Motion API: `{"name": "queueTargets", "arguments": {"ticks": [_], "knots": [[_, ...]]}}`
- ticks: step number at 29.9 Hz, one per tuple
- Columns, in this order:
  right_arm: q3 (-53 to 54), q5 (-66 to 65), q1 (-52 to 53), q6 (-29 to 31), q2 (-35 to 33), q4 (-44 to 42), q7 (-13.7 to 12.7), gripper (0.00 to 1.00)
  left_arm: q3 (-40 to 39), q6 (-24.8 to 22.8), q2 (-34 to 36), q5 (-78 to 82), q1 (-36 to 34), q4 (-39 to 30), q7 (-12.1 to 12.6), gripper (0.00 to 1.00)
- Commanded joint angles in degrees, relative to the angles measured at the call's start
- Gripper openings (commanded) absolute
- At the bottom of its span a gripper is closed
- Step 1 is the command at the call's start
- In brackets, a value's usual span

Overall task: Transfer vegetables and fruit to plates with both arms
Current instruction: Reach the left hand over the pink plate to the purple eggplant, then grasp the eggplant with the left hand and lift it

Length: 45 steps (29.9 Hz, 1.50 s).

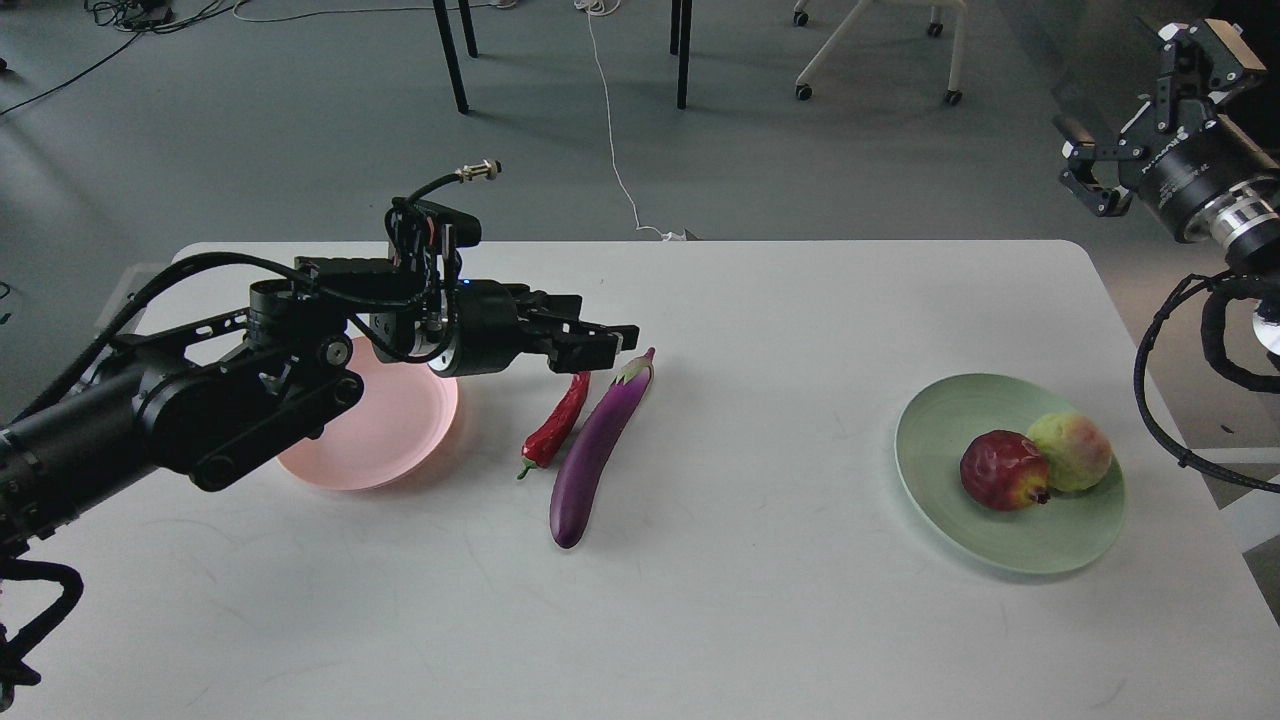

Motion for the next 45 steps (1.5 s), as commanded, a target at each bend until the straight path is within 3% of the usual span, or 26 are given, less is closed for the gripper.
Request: {"name": "queueTargets", "arguments": {"ticks": [1,4,10,28,36,42,45], "knots": [[4.3,4.4,-6.3,0.1,0.0,-0.7,0.3,0.99,4.2,0.7,-2.1,8.7,-0.3,-0.2,0.3,0.79],[7.6,5.1,-10.9,0.1,0.5,-1.5,0.3,0.99,6.9,0.7,-3.7,12.5,-0.2,0.5,0.9,0.72],[10.6,5.1,-15.1,0.1,3.3,-1.5,0.4,0.99,7.8,0.6,-6.0,13.5,0.7,1.7,4.7,0.57],[10.7,5.1,-15.3,0.1,3.3,-0.9,0.4,0.99,7.8,0.7,-6.4,13.4,4.1,4.9,6.2,0.55],[10.7,5.1,-15.3,0.1,3.4,-1.1,0.5,0.99,7.4,0.7,-6.4,13.2,4.8,4.4,6.3,0.09],[10.7,5.1,-15.3,0.1,3.0,-1.4,0.9,0.99,4.8,2.5,-4.6,9.4,4.2,0.2,6.2,0.09],[10.6,5.1,-15.3,0.1,2.7,-1.3,1.0,0.99,2.1,2.5,2.6,5.0,4.1,-4.7,6.7,0.09]]}}
